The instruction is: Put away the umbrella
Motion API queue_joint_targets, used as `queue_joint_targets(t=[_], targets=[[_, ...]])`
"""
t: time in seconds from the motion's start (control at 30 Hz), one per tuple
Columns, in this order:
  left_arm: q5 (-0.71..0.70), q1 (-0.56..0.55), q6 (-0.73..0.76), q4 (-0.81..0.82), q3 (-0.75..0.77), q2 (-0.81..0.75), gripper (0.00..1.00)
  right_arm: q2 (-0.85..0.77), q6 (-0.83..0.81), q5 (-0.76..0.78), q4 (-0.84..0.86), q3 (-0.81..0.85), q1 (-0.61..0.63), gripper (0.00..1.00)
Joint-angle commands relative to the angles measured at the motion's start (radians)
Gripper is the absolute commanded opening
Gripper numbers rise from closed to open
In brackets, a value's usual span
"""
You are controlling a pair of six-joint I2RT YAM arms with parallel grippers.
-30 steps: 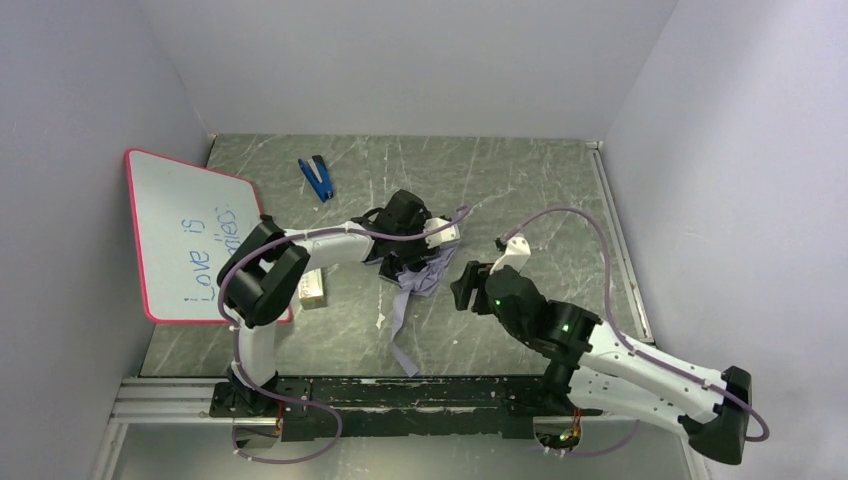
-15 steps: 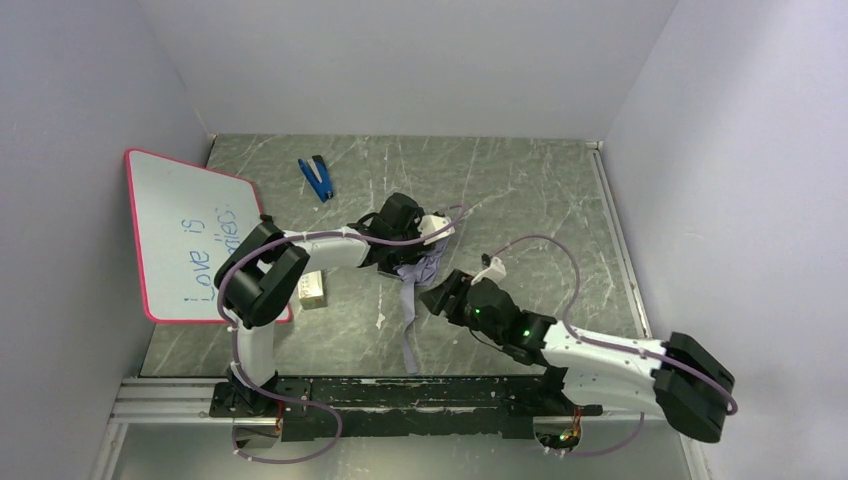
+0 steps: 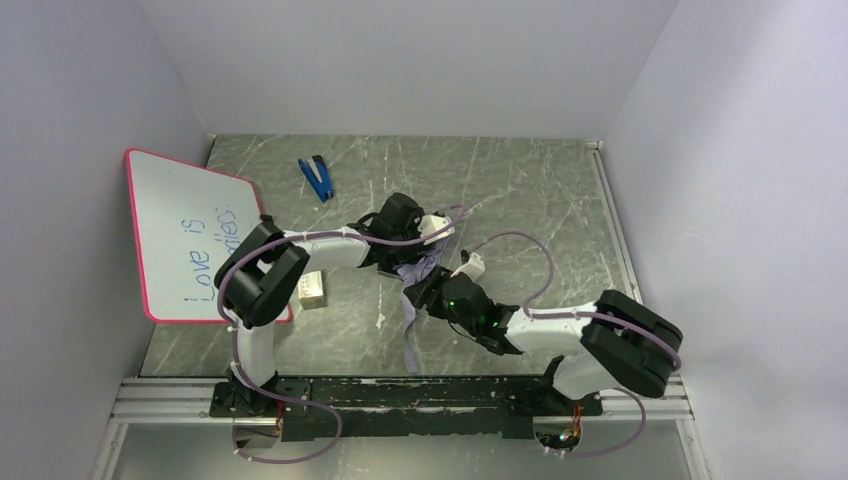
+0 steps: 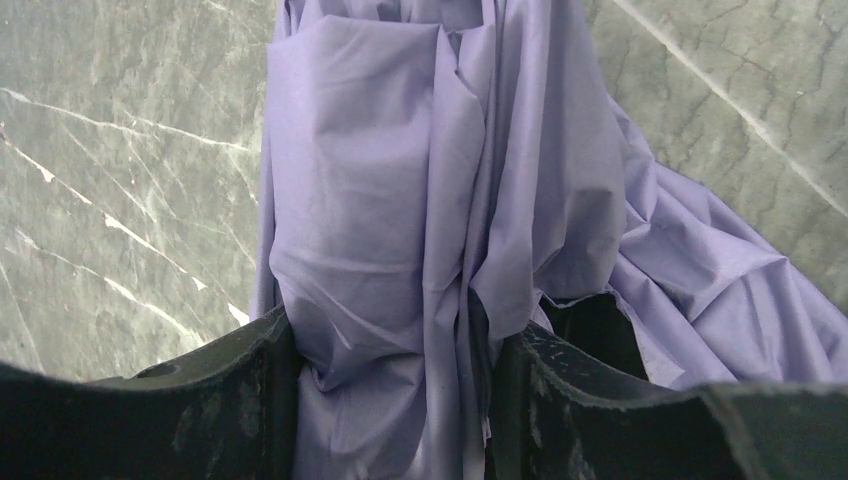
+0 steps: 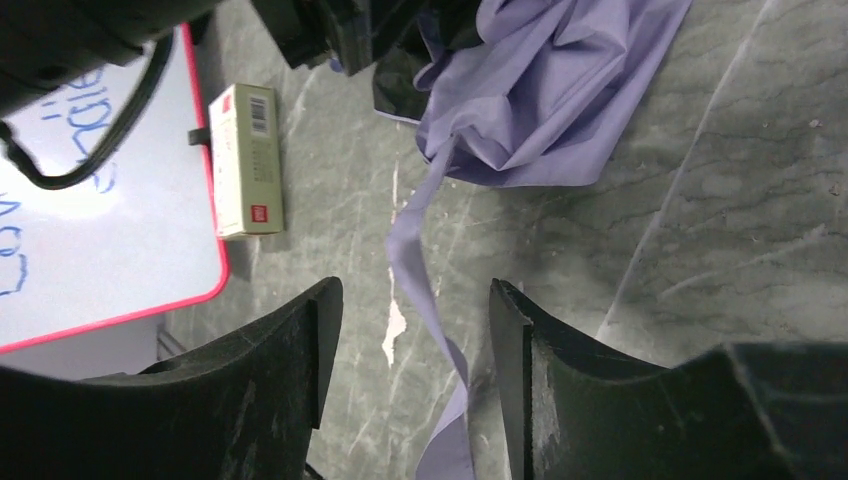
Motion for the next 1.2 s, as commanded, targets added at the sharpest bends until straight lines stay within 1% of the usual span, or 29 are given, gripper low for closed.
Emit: queue_joint_targets(t=[0.0, 0.1, 0.2, 0.27, 0.37, 0.43, 0.5, 0.53, 0.63, 0.8, 0.93, 1.03, 1.17], targets=[[-0.067, 0.02, 0.036, -0.065, -0.036, 0.016, 0.05, 0.091, -0.008, -0.017, 0.095, 0.031, -0.008, 0.58], [-0.068, 0.018, 0.042, -0.065, -0.04, 0.013, 0.05, 0.15, -0.005, -0.039, 0.132, 0.038, -0.008, 0.55], [-0.068, 0.018, 0.046, -0.061, -0.046, 0.008, 0.05, 0.189, -0.01, -0.067, 0.193, 0.031, -0.01, 0.48], [-0.067, 0.018, 0.047, -0.06, -0.046, 0.008, 0.05, 0.209, -0.025, -0.1, 0.236, 0.029, -0.014, 0.42], [-0.067, 0.017, 0.051, -0.061, -0.046, 0.008, 0.05, 0.215, -0.052, -0.133, 0.245, 0.028, -0.017, 0.25], [-0.065, 0.017, 0.056, -0.061, -0.048, 0.007, 0.05, 0.203, -0.052, -0.138, 0.212, 0.021, -0.017, 0.11], [-0.063, 0.017, 0.06, -0.058, -0.052, 0.001, 0.05, 0.179, -0.035, -0.134, 0.166, -0.004, -0.018, 0.01], [-0.063, 0.017, 0.062, -0.055, -0.056, -0.002, 0.05, 0.16, -0.023, -0.133, 0.148, -0.02, -0.018, 0.0], [-0.065, 0.017, 0.067, -0.047, -0.061, -0.008, 0.05, 0.09, -0.006, -0.145, 0.082, -0.066, -0.02, 0.0], [-0.066, 0.017, 0.068, -0.04, -0.065, -0.014, 0.05, -0.045, -0.016, -0.164, -0.164, -0.074, -0.02, 0.0], [-0.062, 0.017, 0.069, -0.04, -0.065, -0.019, 0.05, -0.174, 0.027, -0.166, -0.338, -0.117, -0.034, 0.0], [-0.06, 0.017, 0.066, -0.039, -0.066, -0.019, 0.05, -0.247, 0.051, -0.211, -0.393, -0.162, -0.062, 0.0], [-0.056, 0.017, 0.059, -0.039, -0.061, -0.015, 0.05, -0.288, 0.06, -0.292, -0.426, -0.199, -0.096, 0.0]])
